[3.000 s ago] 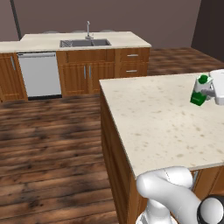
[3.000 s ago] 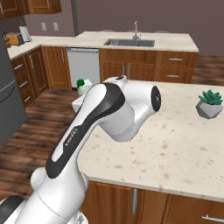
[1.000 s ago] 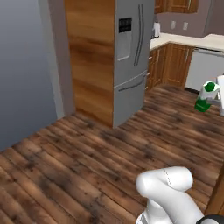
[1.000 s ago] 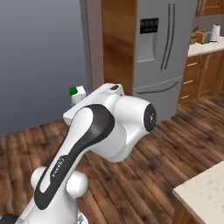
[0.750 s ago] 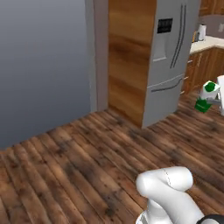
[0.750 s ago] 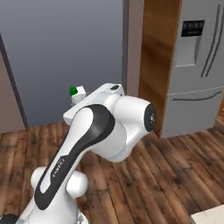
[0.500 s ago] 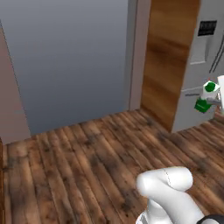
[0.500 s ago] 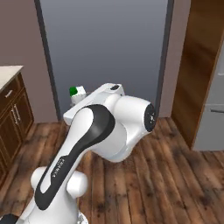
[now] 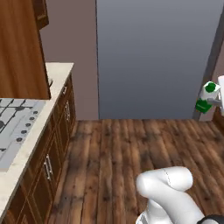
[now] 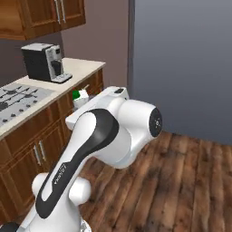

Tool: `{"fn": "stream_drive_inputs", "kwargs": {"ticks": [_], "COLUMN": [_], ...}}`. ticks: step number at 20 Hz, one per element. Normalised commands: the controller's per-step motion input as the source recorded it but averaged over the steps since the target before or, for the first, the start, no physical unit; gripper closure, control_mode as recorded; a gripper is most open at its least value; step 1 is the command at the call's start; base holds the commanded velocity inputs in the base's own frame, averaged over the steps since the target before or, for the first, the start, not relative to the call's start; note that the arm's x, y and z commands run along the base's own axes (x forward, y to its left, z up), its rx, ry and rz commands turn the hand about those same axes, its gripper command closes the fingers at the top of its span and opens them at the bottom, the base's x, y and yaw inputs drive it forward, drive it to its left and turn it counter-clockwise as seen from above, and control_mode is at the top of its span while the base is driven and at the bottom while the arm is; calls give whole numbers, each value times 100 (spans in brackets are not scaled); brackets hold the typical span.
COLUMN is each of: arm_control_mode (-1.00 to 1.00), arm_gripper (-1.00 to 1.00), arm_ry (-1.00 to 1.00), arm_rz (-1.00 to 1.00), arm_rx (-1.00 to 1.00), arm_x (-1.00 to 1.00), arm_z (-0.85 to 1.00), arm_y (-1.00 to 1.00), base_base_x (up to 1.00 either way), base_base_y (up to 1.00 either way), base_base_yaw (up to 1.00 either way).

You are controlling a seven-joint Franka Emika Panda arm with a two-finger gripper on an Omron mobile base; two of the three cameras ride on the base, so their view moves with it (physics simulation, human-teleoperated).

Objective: Pick the milk from the counter and place it in the open cabinet.

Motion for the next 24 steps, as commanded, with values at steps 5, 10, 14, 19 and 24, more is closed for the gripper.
{"fn": "stream_drive_inputs", "kwargs": {"ticks": [5,10,14,19,24], "arm_control_mode": [100,100,100,100,100], "arm_gripper": [100,100,100,100,100], "arm_ry": [0,0,0,0,0], "arm_rz": [0,0,0,0,0], "arm_rx": [0,0,0,0,0], "arm_x": [0,0,0,0,0], "arm_z": [0,0,0,0,0], "arm_y": [0,0,0,0,0], "base_base_x": [0,1,0,0,0], "base_base_y": [26,33,26,31,47], "base_base_yaw": [76,77,77,75,69]}}
